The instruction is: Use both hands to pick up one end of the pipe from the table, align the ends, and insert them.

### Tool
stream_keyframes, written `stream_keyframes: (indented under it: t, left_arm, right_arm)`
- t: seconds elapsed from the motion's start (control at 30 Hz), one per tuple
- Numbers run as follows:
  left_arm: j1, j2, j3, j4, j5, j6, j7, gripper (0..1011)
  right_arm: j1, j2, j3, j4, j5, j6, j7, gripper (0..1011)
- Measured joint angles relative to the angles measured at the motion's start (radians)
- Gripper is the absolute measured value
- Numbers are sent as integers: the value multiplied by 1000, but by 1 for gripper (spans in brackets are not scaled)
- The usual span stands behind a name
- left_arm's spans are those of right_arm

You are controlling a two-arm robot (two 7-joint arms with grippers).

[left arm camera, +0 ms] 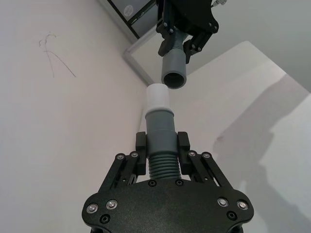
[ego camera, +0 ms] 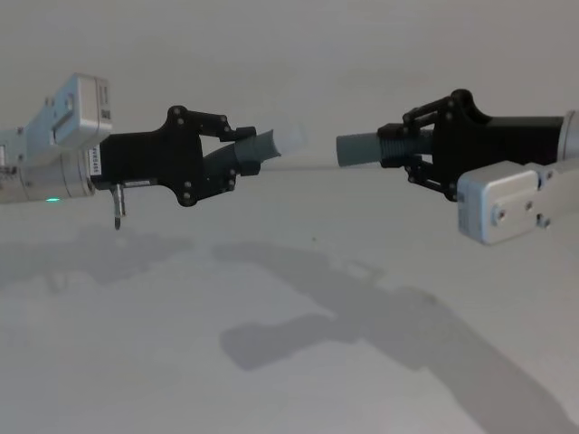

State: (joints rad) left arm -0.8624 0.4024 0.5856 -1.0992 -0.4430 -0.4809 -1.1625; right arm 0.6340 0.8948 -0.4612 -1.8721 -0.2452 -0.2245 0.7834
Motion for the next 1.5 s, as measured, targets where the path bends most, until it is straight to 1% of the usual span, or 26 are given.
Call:
stream_keyframes:
  t: [0.5,0.97,1.5]
  left_arm:
    - [0,0,0,0,0,0,0,339]
    - [0,0,0,0,0,0,0,336]
    - [0,0,0,0,0,0,0,339]
  right_arm:
    - [45,-32,-35,-1,-13,37,15,252]
    - [81,-55,-61,9,-12,49,24,252]
    - [111,-68,-84,20,-9,55,31,252]
